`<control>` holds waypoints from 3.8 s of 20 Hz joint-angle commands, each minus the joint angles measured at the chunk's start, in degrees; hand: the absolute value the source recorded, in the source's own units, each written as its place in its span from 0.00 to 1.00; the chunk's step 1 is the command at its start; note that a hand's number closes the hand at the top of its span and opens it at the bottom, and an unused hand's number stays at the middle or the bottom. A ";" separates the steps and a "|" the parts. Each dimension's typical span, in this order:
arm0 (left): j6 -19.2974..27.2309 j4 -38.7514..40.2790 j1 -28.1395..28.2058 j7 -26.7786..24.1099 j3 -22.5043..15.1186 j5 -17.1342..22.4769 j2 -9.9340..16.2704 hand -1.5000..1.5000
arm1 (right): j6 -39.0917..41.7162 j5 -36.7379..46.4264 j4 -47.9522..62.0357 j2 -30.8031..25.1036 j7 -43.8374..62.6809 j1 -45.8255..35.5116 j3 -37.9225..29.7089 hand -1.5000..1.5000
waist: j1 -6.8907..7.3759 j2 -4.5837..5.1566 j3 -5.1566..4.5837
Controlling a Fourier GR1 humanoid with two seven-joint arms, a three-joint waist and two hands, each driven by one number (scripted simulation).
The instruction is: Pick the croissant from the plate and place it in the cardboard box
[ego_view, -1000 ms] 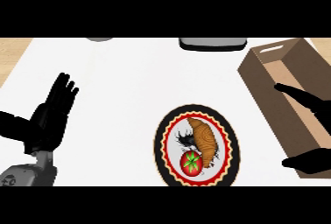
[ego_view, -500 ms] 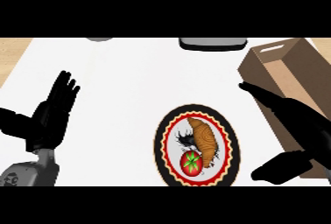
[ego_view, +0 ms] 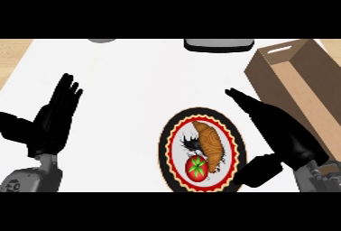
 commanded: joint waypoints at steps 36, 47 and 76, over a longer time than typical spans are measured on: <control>-4.05 -2.98 -2.09 5.72 5.27 -5.43 -4.70 0.50 | 6.27 26.69 17.35 20.37 -15.74 6.25 -6.14 0.00 | -0.12 0.01 0.03; -5.33 -2.63 3.83 -0.11 3.02 -7.20 -8.92 0.50 | 3.08 31.52 26.81 23.89 -21.51 5.36 -7.31 0.00 | 0.06 0.05 0.03; -7.01 -2.53 0.49 3.39 6.42 -7.17 -7.80 0.50 | -5.57 50.04 26.25 27.62 -29.68 10.06 1.46 1.00 | -0.10 0.01 0.02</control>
